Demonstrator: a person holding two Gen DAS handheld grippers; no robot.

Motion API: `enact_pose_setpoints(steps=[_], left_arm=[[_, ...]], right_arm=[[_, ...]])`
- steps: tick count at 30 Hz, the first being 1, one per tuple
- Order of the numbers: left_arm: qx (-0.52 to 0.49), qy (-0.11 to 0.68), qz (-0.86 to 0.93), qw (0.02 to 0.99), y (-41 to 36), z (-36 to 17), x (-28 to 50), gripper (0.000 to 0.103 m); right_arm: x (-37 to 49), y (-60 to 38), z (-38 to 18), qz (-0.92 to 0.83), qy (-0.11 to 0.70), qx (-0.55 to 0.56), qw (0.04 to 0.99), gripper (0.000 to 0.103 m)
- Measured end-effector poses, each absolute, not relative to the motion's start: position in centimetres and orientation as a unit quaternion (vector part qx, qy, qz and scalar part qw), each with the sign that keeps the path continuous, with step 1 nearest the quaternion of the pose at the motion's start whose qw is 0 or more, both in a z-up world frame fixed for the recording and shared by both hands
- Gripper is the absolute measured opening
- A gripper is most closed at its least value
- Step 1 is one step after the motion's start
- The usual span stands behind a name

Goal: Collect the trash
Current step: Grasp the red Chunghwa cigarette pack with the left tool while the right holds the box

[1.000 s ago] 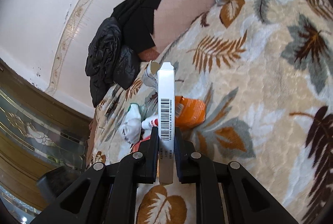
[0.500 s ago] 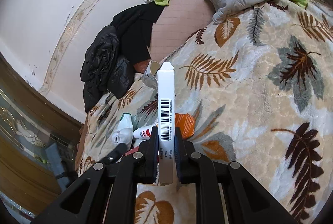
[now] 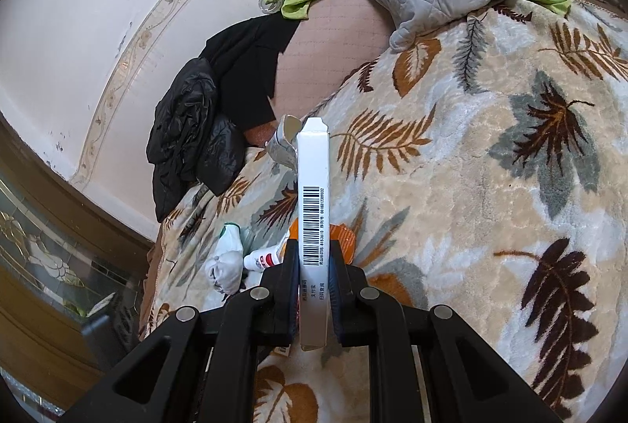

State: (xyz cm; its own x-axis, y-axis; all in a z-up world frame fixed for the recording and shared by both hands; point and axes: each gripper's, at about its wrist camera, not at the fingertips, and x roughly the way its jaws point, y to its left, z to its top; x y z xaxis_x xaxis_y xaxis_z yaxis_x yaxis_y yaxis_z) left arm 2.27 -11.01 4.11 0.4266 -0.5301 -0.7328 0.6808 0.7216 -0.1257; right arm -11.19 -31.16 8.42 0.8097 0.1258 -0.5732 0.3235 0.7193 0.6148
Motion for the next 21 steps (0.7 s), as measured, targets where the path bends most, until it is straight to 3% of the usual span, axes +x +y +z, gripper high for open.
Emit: enact_pose_setpoints(steps=[3, 21], left_arm=[[0.089, 0.405, -0.335, 0.846, -11.2, 3.4, 2.8, 0.06], [0.166, 0.373, -0.32, 0.855, -13.0, 2.8, 0.7, 0.056]], right_arm=[[-11.3, -31.1, 8.5, -0.058, 0.302, 0.37, 0.877, 0.014], [-12.1, -31.4, 8.6, -0.073, 0.307, 0.362, 0.877, 0.014]])
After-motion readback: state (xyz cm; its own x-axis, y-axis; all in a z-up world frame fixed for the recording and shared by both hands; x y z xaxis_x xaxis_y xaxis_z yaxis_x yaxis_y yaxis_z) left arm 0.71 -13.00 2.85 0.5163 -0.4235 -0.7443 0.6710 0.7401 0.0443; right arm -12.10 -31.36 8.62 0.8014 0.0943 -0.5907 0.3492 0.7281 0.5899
